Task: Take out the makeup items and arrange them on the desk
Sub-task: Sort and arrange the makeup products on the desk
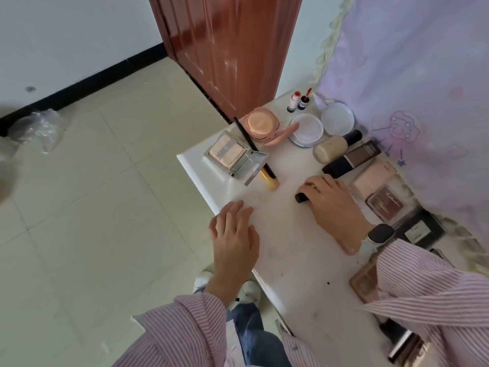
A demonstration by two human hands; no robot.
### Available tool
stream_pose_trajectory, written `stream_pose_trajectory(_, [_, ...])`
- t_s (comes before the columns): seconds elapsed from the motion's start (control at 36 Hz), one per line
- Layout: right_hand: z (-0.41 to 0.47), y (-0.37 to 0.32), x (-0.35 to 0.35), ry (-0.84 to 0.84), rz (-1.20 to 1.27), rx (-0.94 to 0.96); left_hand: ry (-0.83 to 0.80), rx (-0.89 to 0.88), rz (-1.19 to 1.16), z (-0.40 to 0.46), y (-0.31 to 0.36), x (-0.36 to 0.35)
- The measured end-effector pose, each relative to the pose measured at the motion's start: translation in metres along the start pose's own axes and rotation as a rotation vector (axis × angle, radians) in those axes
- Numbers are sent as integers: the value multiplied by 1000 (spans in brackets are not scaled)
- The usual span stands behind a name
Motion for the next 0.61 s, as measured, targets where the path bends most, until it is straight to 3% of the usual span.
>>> stream_pose_trajectory(0.08, [1, 0, 27, 129, 113, -38, 4, -10, -2, -1, 0, 2])
stream_pose_trajectory(0.14, [0, 7, 42, 131, 433, -185, 8, 9, -53, -2, 3, 5])
stream_pose_trajectory(0.22, [-5, 3, 27, -89, 1003, -402, -34, 39, -186, -2, 17, 6])
stream_pose_trajectory(0.31, [-9, -16, 12, -299, 1308, -464, -102, 100, -370, -1, 28, 1])
stream_pose_trajectory(0.39, [-17, -28, 5, -418, 1424, -466, -35, 85, -480, 5, 31, 9])
stream_pose_trajectory(0.5, [-23, -32, 1, -458, 1459, -423, -25, -109, -407, 12, 46, 19])
stream_pose_trajectory(0.61, [-18, -25, 8, -321, 1184, -293, -108, -114, -393, 16, 49, 10])
Point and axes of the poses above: each hand's wrist, its own z-axis towards the middle knuckle, its own x-axis out of the back of the hand, y = z × x, the point moved 10 cm from there along z, towards the middle knuckle, and after that the axes turned 15 degrees about -z, right-handed, at the moved point
